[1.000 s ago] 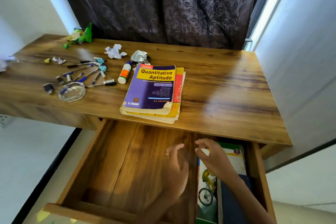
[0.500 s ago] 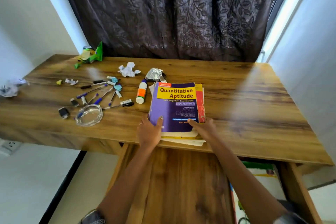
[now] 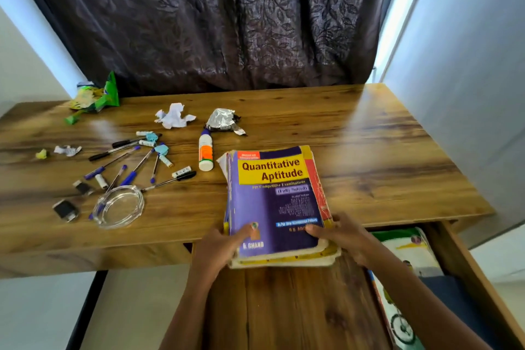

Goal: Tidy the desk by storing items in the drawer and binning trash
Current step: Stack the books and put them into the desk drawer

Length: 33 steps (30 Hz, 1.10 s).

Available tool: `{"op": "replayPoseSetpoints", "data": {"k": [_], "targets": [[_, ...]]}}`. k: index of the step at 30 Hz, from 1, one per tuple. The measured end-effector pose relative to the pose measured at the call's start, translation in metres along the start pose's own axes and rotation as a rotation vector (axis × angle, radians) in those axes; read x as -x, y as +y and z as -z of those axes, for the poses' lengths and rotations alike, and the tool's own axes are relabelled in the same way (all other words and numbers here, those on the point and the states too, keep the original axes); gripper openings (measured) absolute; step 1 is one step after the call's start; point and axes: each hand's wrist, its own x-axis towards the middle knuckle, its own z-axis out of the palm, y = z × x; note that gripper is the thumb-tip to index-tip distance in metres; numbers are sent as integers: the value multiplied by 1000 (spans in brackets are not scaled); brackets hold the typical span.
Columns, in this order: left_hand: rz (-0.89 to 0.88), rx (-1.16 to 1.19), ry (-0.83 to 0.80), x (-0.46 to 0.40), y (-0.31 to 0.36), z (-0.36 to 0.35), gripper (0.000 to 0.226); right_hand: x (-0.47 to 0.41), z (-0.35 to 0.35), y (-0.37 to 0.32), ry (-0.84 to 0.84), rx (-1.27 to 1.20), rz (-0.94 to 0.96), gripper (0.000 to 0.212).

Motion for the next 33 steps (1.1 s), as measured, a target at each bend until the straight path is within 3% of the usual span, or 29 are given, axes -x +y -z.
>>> {"op": "replayPoseSetpoints", "data": {"k": [3,6,9,11,14,18,20,22,25,28,31,33], "targets": [[126,110,-206,31,-26,-3,41,21,4,30,-160,-20,-125,87],[171,330,-359,42,-34,-6,61,27,4,42,-287,-136,-170,74],[99,405,-290,30,-32,-11,89,25,-1,37,-282,-237,-122,59],[41,421,-229,28,-32,-19,71,25,-4,35,-229,-230,-59,57],[-8,495,-156,38,-39,-30,57,32,-6,48,-153,-200,-21,78],[-105,506,-94,52,-56,-39,89,36,-5,76,-101,-174,52,101],[-155,484,-97,54,-63,-43,100,39,-4,78,-83,-130,122,98],[-203,458,-79,55,-67,-44,92,42,-2,76,-64,-65,193,89],[-257,384,-72,58,-62,-44,87,36,2,80,6,17,270,93],[-271,369,-74,61,-55,-45,67,37,8,85,11,36,309,89],[-305,341,-97,58,-54,-47,85,40,9,84,-40,51,365,74],[-307,345,-109,60,-49,-47,71,39,10,80,-50,73,388,79]]}}
